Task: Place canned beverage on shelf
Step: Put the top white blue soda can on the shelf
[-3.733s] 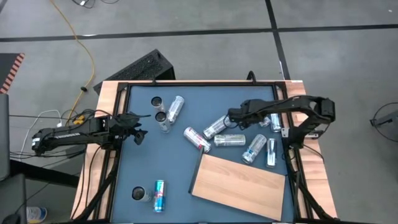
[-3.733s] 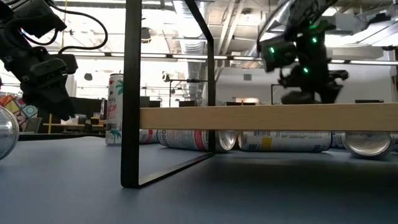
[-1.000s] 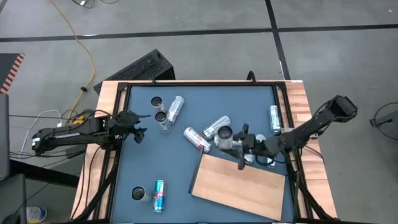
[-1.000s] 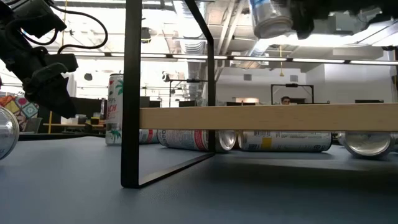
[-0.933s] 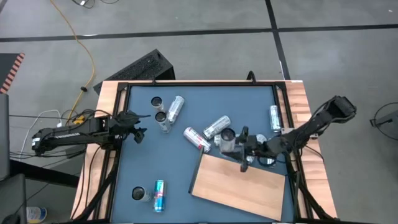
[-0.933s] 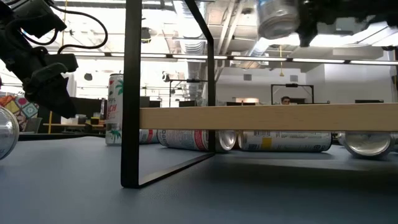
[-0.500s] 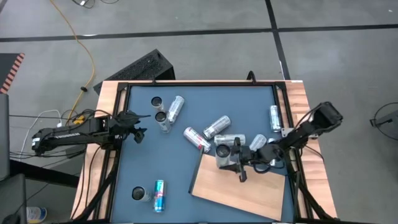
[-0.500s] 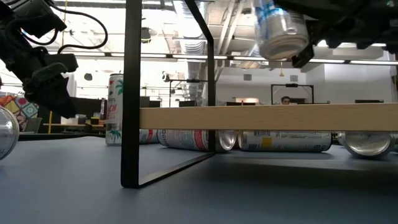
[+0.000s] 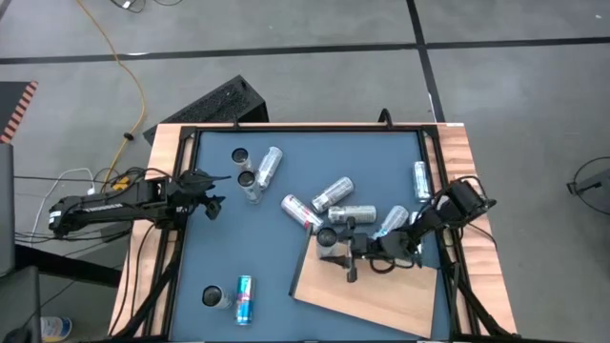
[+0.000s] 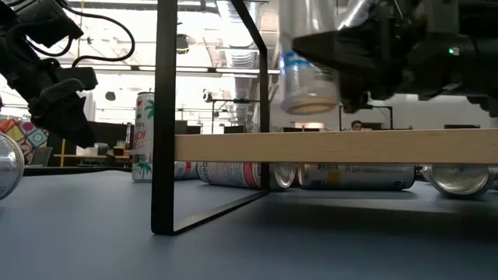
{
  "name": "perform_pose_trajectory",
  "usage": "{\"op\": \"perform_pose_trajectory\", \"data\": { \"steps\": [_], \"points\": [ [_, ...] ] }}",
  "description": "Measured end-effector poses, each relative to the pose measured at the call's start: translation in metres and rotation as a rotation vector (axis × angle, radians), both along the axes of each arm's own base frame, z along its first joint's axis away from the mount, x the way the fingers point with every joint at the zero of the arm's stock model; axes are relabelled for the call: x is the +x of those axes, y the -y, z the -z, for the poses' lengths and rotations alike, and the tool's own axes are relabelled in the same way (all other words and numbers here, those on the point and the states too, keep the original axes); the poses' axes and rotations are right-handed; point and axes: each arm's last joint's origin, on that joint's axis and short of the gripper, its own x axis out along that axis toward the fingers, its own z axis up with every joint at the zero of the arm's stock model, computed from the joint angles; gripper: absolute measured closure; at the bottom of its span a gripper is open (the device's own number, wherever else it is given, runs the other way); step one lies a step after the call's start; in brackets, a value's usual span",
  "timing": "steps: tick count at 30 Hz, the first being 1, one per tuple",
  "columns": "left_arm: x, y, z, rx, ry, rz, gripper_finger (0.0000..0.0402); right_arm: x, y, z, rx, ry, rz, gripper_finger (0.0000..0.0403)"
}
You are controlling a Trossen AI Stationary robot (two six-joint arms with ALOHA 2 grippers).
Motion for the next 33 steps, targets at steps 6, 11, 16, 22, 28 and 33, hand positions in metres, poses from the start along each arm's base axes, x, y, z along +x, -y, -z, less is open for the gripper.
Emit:
{"op": "perform_pose_trajectory", "data": {
  "steps": [6,11,16,22,28,33],
  "points": [
    [0.000,0.000,0.000,0.000,0.000,0.000,0.0132,0.014,-0.005,-0.002,-0.059,-0.013,0.067,0.0188],
    [0.000,0.000,0.000,-0.001,0.001,-0.001,0.0132,0.011,-0.002,0.001,-0.065,-0.036,0.141,0.0187],
    [0.000,0.000,0.000,-0.001,0.002,-0.002,0.0132,0.008,0.001,0.007,-0.012,-0.062,0.123,0.0187],
    [0.000,0.000,0.000,-0.001,0.002,-0.002,0.0132,0.007,0.003,0.012,0.000,-0.099,0.130,0.0186],
    [0.000,0.000,0.000,-0.001,0.002,-0.001,0.0132,0.010,0.009,0.013,-0.008,-0.115,0.150,0.0185],
    [0.000,0.000,0.000,-0.002,0.002,-0.002,0.0132,0.010,0.010,0.014,-0.014,-0.125,0.157,0.0185]
  ]
}}
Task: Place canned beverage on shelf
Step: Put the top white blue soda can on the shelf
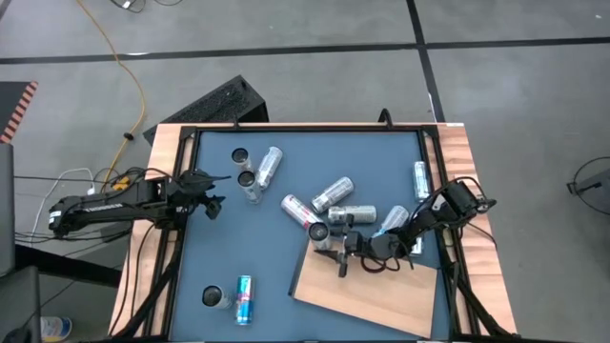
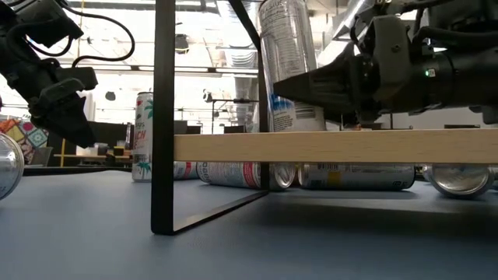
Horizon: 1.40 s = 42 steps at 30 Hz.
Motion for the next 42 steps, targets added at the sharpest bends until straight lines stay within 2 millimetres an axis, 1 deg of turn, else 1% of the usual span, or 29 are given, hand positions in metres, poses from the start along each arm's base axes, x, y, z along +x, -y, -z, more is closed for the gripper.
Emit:
{"op": "perform_pose_trajectory", "data": {
  "steps": [4,7,11,18,27,33,38,42],
  "points": [
    [0.000,0.000,0.000,0.000,0.000,0.000,0.0132,0.000,0.001,0.002,0.031,-0.017,0.011,0.0177],
    [0.000,0.000,0.000,0.000,0.000,0.000,0.0132,0.001,0.001,0.004,0.069,-0.029,0.016,0.0160],
    [0.000,0.000,0.000,0.000,0.000,0.000,0.0132,0.001,0.002,0.004,0.074,-0.028,0.018,0.0134],
    [0.000,0.000,0.000,0.000,0.000,0.000,0.0132,-0.001,-0.003,0.004,0.089,-0.028,0.002,0.0110],
    [0.000,0.000,0.000,0.000,0.000,0.000,0.0132,-0.004,-0.007,0.005,0.079,-0.038,0.028,0.0106],
    [0.000,0.000,0.000,0.000,-0.001,0.000,0.0132,-0.005,-0.007,0.001,0.069,-0.056,0.028,0.0105],
    [0.000,0.000,0.000,0.000,0.000,0.000,0.0132,-0.006,-0.006,-0.008,0.049,-0.096,0.028,0.0105],
    [0.000,0.000,0.000,0.000,0.000,0.000,0.0132,-0.011,-0.004,-0.020,0.048,-0.154,0.028,0.0105]
  ]
}}
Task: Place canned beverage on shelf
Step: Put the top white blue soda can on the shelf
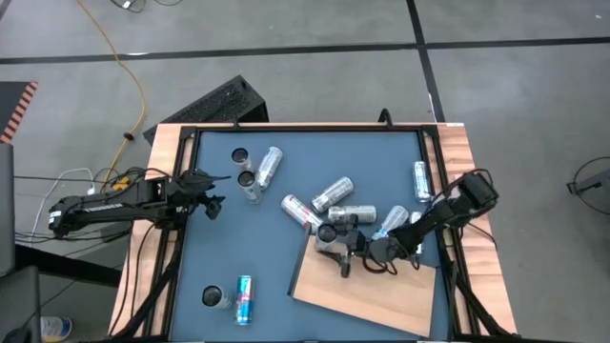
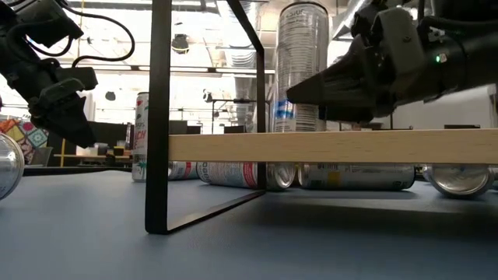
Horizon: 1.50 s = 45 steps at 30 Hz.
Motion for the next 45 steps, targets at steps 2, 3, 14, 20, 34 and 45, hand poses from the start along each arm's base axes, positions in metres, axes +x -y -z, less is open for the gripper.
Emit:
{"op": "perform_pose_trajectory", "data": {
  "steps": [2,3,14,20,34,45],
  "points": [
    [0.000,0.000,0.000,0.000,0.000,0.000,0.0132,-0.003,0.001,-0.008,-0.002,-0.019,-0.007,0.0105],
    [0.000,0.000,0.000,0.000,0.000,0.000,0.0132,-0.005,0.001,-0.012,-0.002,-0.025,-0.016,0.0105],
    [0.000,0.000,0.000,0.000,0.000,0.000,0.0132,-0.029,-0.001,-0.059,0.013,-0.004,-0.069,0.0105],
    [0.000,0.000,0.000,0.000,0.000,0.000,0.0132,-0.038,0.001,-0.080,0.043,0.052,-0.082,0.0105],
    [0.000,0.000,0.000,0.000,0.000,0.000,0.0132,-0.031,0.002,-0.173,-0.074,-0.395,-0.026,0.0105],
    [0.000,0.000,0.000,0.000,0.000,0.000,0.0132,-0.007,-0.011,-0.209,-0.176,-0.496,-0.166,0.0105]
  ]
}}
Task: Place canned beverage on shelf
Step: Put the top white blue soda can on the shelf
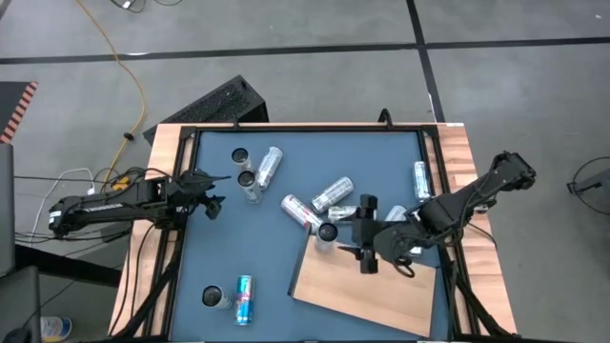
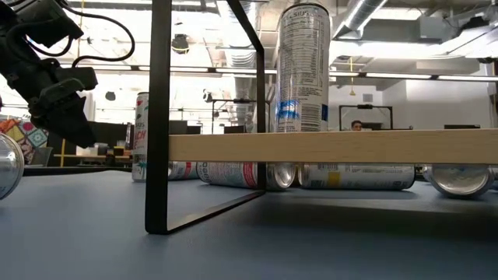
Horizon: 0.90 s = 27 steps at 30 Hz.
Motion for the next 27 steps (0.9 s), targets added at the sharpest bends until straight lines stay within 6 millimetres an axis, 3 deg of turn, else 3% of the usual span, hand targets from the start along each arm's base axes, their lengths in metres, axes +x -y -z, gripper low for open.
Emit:
{"op": "perform_pose_trajectory", "data": {
  "steps": [9,27],
  "points": [
    [0.000,0.000,0.000,0.000,0.000,0.000,0.0132,0.028,0.009,0.027,-0.063,-0.107,-0.004,0.0105],
    [0.000,0.000,0.000,0.000,0.000,0.000,0.0132,0.039,0.031,0.029,0.089,-0.145,-0.010,0.0105]
  ]
}}
